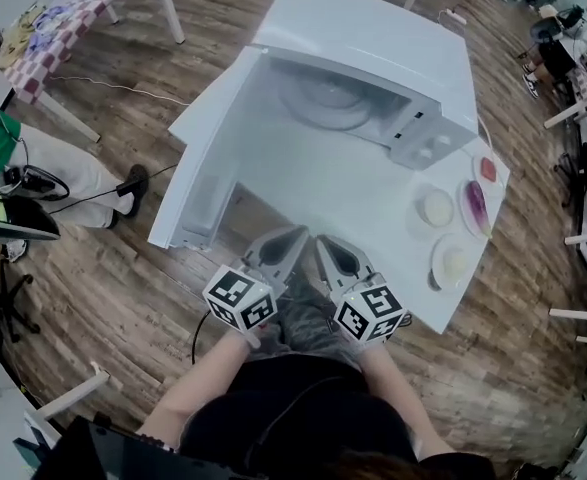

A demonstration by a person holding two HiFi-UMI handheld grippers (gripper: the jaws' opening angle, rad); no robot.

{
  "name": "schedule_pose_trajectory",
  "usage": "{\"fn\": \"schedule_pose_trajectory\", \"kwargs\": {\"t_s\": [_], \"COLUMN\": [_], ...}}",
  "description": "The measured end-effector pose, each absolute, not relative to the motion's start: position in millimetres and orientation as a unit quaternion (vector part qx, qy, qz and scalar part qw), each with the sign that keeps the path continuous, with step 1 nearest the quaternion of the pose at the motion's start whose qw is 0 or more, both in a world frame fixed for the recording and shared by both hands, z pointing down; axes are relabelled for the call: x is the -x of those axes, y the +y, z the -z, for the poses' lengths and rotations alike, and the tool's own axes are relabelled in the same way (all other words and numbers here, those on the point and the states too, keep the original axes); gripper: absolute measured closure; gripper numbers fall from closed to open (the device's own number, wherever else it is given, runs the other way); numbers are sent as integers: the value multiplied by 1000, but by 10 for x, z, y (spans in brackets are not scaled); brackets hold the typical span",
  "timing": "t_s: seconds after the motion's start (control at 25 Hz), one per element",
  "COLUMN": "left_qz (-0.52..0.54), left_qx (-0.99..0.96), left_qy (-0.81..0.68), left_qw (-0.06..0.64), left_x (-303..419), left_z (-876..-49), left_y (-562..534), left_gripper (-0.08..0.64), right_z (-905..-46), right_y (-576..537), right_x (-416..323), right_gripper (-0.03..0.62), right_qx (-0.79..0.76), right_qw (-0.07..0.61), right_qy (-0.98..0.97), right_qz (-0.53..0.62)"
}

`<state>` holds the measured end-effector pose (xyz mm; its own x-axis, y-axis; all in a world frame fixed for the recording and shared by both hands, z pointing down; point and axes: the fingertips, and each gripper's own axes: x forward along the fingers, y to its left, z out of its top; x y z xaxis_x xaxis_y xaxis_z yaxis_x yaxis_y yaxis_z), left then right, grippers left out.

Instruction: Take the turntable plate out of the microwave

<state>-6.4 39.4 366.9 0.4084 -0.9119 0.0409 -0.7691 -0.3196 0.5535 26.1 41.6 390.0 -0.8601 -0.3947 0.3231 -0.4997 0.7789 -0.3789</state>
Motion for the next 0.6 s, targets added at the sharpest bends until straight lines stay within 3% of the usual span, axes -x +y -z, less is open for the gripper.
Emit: {"fn": "schedule_pose_trajectory", "kwargs": {"t_s": [0.6], "left_qz": [141], "left_qx": [-776], "left_qy": [-547], "left_qw": [280], "left_x": [307], "left_z": [-3871], "left_y": [-578], "left_gripper": [548], "right_z": [-3965], "right_y": [-562], "right_x": [-26], "right_gripper": [572], "right_qx": [-245], "right_qw": [114], "right_qy": [-932], "right_qz": [-241]}}
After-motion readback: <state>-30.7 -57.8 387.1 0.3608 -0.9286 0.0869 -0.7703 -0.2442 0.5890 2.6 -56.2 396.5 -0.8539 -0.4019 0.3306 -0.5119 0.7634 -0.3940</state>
